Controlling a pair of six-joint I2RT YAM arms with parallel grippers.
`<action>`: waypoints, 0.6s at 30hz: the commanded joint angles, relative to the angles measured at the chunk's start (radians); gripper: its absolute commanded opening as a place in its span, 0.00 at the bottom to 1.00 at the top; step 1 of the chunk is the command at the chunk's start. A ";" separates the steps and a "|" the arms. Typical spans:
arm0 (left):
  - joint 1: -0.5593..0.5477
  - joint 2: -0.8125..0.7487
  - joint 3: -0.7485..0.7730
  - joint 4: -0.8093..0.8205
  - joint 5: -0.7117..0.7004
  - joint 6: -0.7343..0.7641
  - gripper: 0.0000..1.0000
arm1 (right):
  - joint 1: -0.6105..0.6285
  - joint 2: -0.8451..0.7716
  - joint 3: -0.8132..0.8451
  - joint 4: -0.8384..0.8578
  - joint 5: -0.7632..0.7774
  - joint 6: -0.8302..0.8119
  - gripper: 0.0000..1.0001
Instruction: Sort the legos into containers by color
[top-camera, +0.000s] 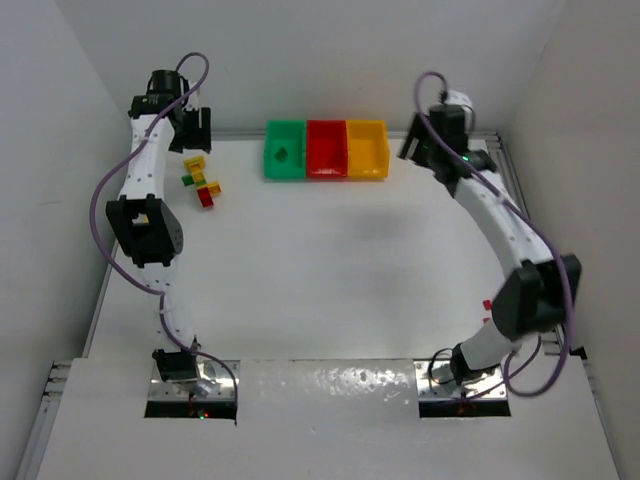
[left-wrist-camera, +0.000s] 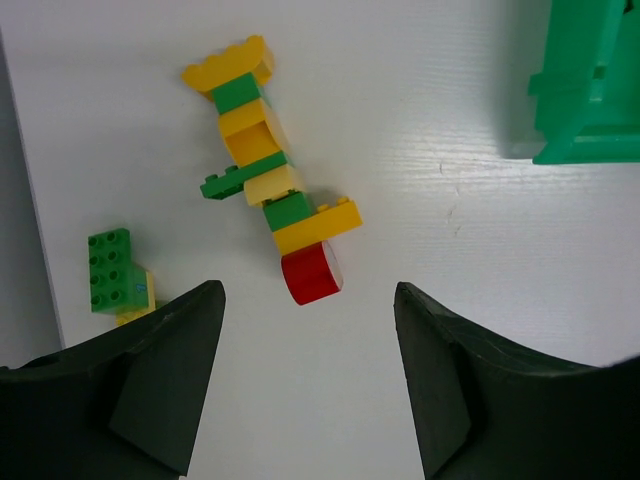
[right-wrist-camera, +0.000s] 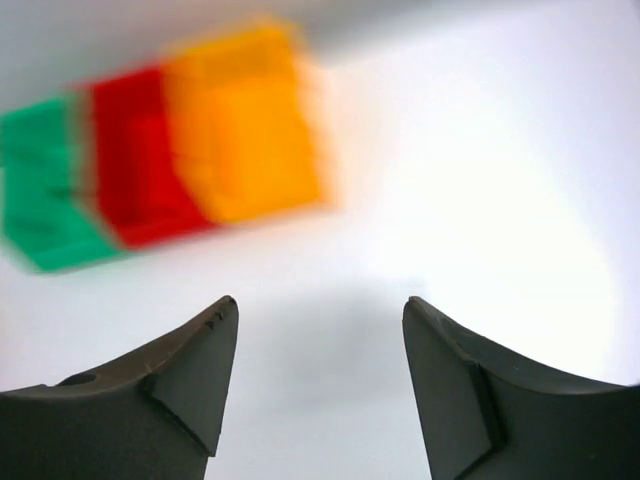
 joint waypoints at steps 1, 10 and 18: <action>0.012 -0.036 0.070 0.014 0.003 0.000 0.67 | -0.159 -0.141 -0.267 -0.496 0.135 0.217 0.66; 0.013 0.001 0.103 0.008 0.060 0.002 0.66 | -0.365 -0.476 -0.816 -0.336 0.186 0.182 0.68; 0.039 0.000 0.103 0.012 0.060 -0.003 0.66 | -0.414 -0.359 -0.807 -0.345 0.333 0.152 0.61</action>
